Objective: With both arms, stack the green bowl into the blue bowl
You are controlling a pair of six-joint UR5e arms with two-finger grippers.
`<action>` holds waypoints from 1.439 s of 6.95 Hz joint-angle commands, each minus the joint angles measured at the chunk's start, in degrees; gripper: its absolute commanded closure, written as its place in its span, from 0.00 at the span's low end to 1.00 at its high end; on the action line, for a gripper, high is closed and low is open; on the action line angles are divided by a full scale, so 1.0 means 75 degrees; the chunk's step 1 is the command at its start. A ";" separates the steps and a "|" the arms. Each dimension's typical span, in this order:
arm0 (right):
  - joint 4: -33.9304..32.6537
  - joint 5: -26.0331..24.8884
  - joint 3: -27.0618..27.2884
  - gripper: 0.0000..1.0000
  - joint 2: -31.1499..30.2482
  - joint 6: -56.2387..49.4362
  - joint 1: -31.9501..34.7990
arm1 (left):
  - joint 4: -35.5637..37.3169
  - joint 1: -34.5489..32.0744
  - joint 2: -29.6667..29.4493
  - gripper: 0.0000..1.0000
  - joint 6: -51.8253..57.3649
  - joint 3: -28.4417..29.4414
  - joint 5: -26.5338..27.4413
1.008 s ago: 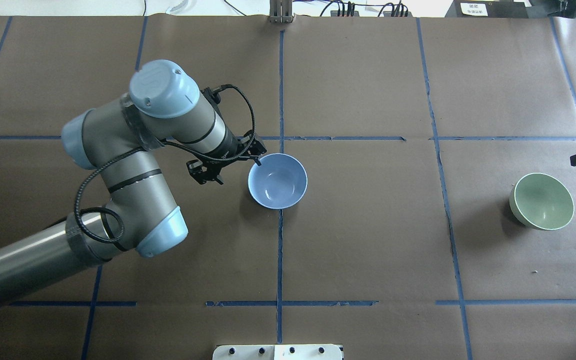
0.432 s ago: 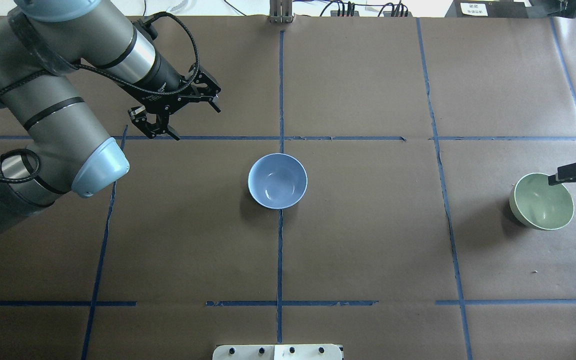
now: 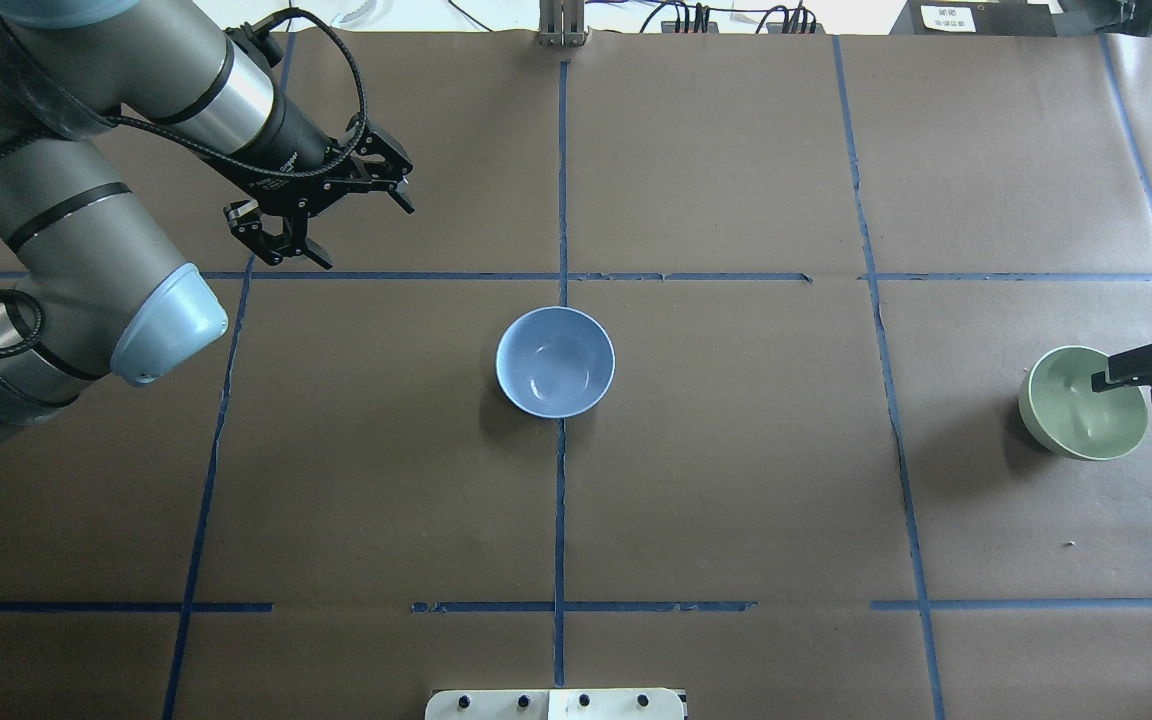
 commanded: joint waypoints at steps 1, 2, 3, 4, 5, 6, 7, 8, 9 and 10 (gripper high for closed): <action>0.0008 0.0028 0.0046 0.98 0.0015 0.0281 -0.0009 | 0.0000 -0.0115 0.0190 0.00 0.0101 -0.0143 -0.0012; 0.0020 0.0062 0.0186 1.00 -0.0009 0.0280 -0.0009 | 0.0000 -0.0115 0.0178 0.00 0.0101 -0.0132 -0.0001; 0.0008 0.0074 0.0199 1.00 -0.0009 0.0304 -0.0009 | 0.0000 -0.0115 0.0190 0.00 0.0217 -0.0132 -0.0001; 0.0020 0.0133 0.0384 1.00 -0.0044 0.0385 0.0014 | 0.0000 -0.0115 0.0190 0.00 0.0230 -0.0085 -0.0001; -0.0026 0.0238 0.0769 1.00 -0.0079 0.0409 0.0015 | 0.0093 -0.0139 0.0376 0.00 0.0659 -0.0143 -0.0001; -0.0062 0.0575 0.1028 1.00 -0.0033 0.0433 0.0038 | 0.0489 -0.0382 0.0598 0.00 0.1708 -0.0352 -0.0001; -0.0074 0.0636 0.1321 1.00 0.0049 0.0943 0.0084 | 0.1038 -0.0605 0.0971 0.00 0.2936 -0.0749 0.0022; -0.0132 0.0649 0.1556 1.00 0.0235 0.1354 0.0085 | 0.1380 -0.0840 0.1486 0.00 0.4120 -0.1066 0.0081; -0.0631 0.0660 0.1802 1.00 0.0597 0.1382 0.0015 | 0.1395 -0.1155 0.2048 0.00 0.5408 -0.1150 0.0116; -0.1599 0.0544 0.2315 1.00 0.0995 0.1382 -0.0252 | 0.1395 -0.1495 0.2436 0.00 0.6280 -0.1128 0.0116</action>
